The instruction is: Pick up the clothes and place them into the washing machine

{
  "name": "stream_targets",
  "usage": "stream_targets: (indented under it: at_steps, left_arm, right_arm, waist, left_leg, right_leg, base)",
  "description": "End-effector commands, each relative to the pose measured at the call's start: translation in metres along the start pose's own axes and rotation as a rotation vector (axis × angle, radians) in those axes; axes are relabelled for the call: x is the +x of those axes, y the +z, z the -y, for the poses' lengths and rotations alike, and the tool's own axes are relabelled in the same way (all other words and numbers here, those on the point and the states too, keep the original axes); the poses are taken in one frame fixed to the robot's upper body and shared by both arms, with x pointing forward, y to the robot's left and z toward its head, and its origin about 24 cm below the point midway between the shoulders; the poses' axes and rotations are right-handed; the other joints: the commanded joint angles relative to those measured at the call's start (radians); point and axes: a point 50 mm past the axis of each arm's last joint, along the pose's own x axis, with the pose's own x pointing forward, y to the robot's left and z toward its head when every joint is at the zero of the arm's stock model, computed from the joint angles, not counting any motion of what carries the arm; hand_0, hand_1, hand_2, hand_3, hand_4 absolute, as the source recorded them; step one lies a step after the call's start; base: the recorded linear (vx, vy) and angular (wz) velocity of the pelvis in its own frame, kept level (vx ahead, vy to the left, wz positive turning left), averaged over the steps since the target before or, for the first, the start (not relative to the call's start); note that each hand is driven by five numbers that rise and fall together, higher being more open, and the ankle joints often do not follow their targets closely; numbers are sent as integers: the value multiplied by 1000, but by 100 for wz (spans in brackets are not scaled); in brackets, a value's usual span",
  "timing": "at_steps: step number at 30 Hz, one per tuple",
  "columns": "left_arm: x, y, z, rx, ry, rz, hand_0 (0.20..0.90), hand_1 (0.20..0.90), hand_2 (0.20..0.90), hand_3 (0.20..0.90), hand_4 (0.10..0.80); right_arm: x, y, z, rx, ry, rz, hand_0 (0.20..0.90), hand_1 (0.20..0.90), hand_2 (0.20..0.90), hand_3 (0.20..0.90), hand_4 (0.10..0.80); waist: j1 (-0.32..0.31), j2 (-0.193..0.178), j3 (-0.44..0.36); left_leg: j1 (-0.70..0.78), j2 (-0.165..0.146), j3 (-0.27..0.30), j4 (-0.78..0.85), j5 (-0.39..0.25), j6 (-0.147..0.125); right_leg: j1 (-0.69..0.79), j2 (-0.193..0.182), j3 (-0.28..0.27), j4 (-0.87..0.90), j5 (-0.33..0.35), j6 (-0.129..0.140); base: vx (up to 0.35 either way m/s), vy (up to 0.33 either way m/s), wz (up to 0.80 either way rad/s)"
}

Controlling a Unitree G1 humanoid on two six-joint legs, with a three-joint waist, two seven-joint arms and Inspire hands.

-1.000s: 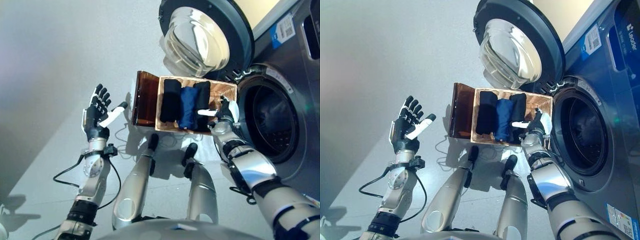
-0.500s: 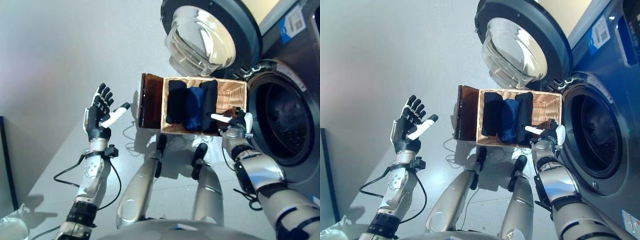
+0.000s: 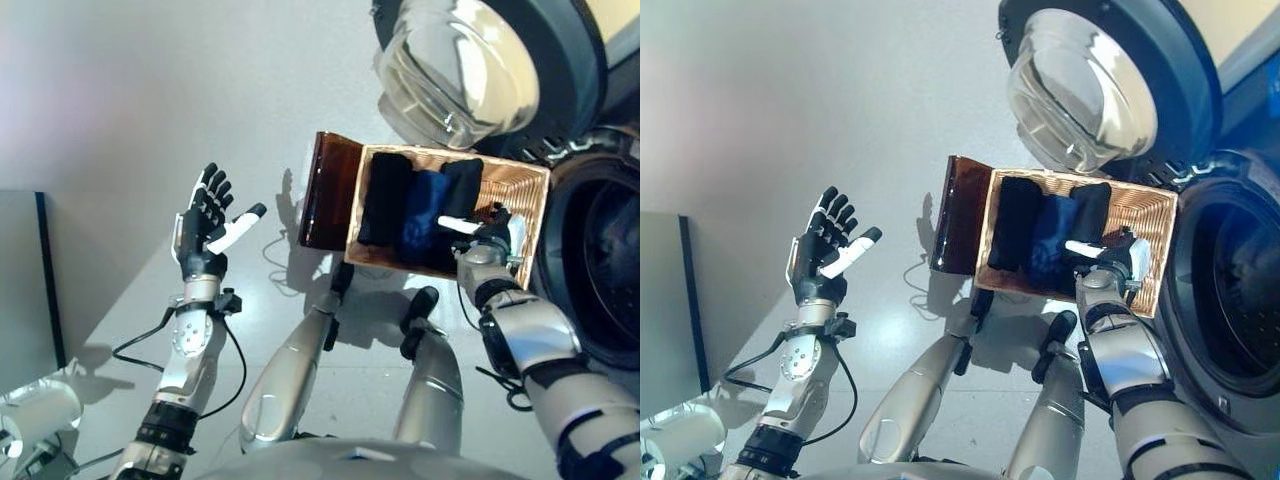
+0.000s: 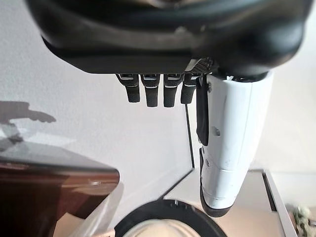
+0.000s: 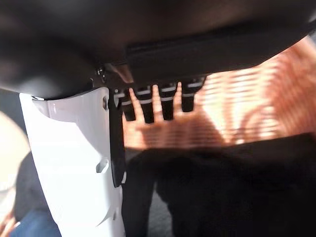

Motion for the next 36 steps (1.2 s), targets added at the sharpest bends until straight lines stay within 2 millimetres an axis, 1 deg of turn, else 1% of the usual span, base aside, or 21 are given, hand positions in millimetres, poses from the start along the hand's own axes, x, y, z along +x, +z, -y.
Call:
stream_targets:
  at_steps: [1, 5, 6, 7, 8, 9, 11, 12, 13, 14, 17, 19, 27, 32, 36]
  left_arm:
    - [4, 56, 5, -68, -19, 304, 900, 900, 900, 900, 800]
    - [6, 55, 9, -77, -27, 303, 900, 900, 900, 900, 800]
    - [6, 55, 10, -77, -30, 304, 900, 900, 900, 900, 800]
    - [6, 56, 10, -80, -27, 307, 900, 900, 900, 900, 800]
    - [7, 56, 10, -82, -25, 308, 900, 900, 900, 900, 800]
    - [7, 57, 10, -83, -25, 311, 900, 900, 900, 900, 800]
    - [6, 58, 10, -86, -22, 316, 900, 900, 900, 900, 800]
    - [6, 58, 10, -86, -23, 318, 900, 900, 900, 900, 800]
    - [6, 59, 10, -87, -23, 321, 900, 900, 900, 900, 800]
    - [6, 60, 10, -89, -22, 323, 900, 900, 900, 900, 800]
    - [5, 60, 9, -88, -22, 324, 900, 900, 900, 900, 800]
    - [3, 59, 7, -85, -18, 317, 900, 900, 900, 900, 800]
    - [-1, 57, 3, -79, -15, 303, 900, 900, 900, 900, 800]
    - [-2, 53, -2, -69, -18, 279, 900, 900, 900, 900, 800]
    - [-3, 47, -6, -64, -15, 242, 900, 900, 900, 900, 800]
  right_arm:
    - [12, 34, 27, -1, -112, 115, 900, 900, 900, 900, 800]
    - [13, 36, 30, -46, -124, 109, 900, 900, 900, 900, 800]
    - [13, 36, 31, -44, -128, 107, 664, 664, 664, 664, 631]
    - [14, 36, 33, -44, -132, 103, 571, 571, 571, 571, 565]
    - [15, 36, 34, -45, -137, 98, 458, 458, 458, 458, 484]
    - [15, 37, 35, -43, -138, 99, 403, 403, 403, 403, 445]
    - [15, 38, 36, -47, -140, 100, 373, 373, 373, 373, 424]
    - [16, 38, 37, -46, -141, 98, 370, 370, 370, 370, 422]
    - [16, 40, 38, -48, -142, 97, 345, 345, 345, 345, 404]
    - [16, 41, 38, -47, -143, 99, 291, 291, 291, 291, 365]
    - [16, 43, 37, -44, -138, 98, 200, 200, 200, 200, 300]
    - [16, 44, 37, -42, -138, 95, 200, 200, 200, 200, 300]
    - [15, 39, 35, -33, -133, 84, 200, 200, 200, 200, 300]
    - [17, 30, 39, -5, -147, 71, 200, 200, 200, 200, 300]
    - [15, 20, 36, 18, -128, 62, 200, 200, 200, 200, 300]
  waist:
    - [15, 29, -12]
    - [33, 26, -16]
    - [37, 26, -18]
    - [39, 25, -18]
    - [42, 25, -21]
    - [45, 25, -21]
    - [49, 26, -24]
    - [49, 25, -25]
    - [51, 27, -24]
    - [53, 28, -25]
    - [54, 32, -27]
    - [55, 40, -30]
    - [53, 50, -41]
    - [32, 54, -50]
    - [8, 45, -63]
  left_leg:
    - [-59, -36, 36, 58, -86, -40]
    - [-61, -49, 24, 52, -80, -42]
    - [-64, -51, 21, 50, -80, -42]
    - [-66, -52, 20, 50, -79, -43]
    - [-69, -54, 19, 51, -78, -44]
    - [-70, -55, 18, 50, -77, -44]
    - [-73, -55, 17, 49, -76, -45]
    - [-74, -54, 16, 48, -75, -45]
    - [-75, -55, 17, 49, -74, -44]
    - [-78, -56, 19, 50, -74, -44]
    - [-82, -56, 21, 49, -73, -42]
    - [-84, -56, 24, 48, -73, -40]
    - [-78, -52, 31, 48, -73, -39]
    - [-43, -45, 44, 32, -69, -40]
    - [2, -35, 53, 9, -67, -41]
  right_leg:
    - [90, -6, 17, -54, -3, -4]
    - [99, -16, 1, -60, -5, -4]
    - [100, -18, -3, -60, -5, -3]
    - [100, -18, -4, -60, -7, -4]
    - [99, -19, -6, -60, -8, -5]
    - [96, -19, -7, -58, -8, -6]
    - [91, -20, -6, -54, -10, -9]
    - [88, -21, -5, -53, -10, -8]
    - [85, -21, -3, -50, -8, -9]
    - [79, -21, -2, -47, -7, -9]
    - [70, -22, 5, -39, -9, -11]
    - [62, -23, 11, -32, -12, -12]
    - [56, -20, 29, -22, -15, -13]
    - [83, -13, 39, -37, -9, -11]
    - [127, -2, 51, -71, 0, -9]
  base:
    - [49, 1, 18]
    - [52, 3, 14]
    - [30, -17, 11]
    - [26, -10, 8]
    - [20, -3, 7]
    - [18, 7, 8]
    - [14, 8, 8]
    - [5, 12, 9]
    - [-2, 18, 6]
    - [0, 0, 0]
    - [0, 0, 0]
    - [0, 0, 0]
    - [0, 0, 0]
    - [-10, 0, -4]
    - [-6, 1, -9]
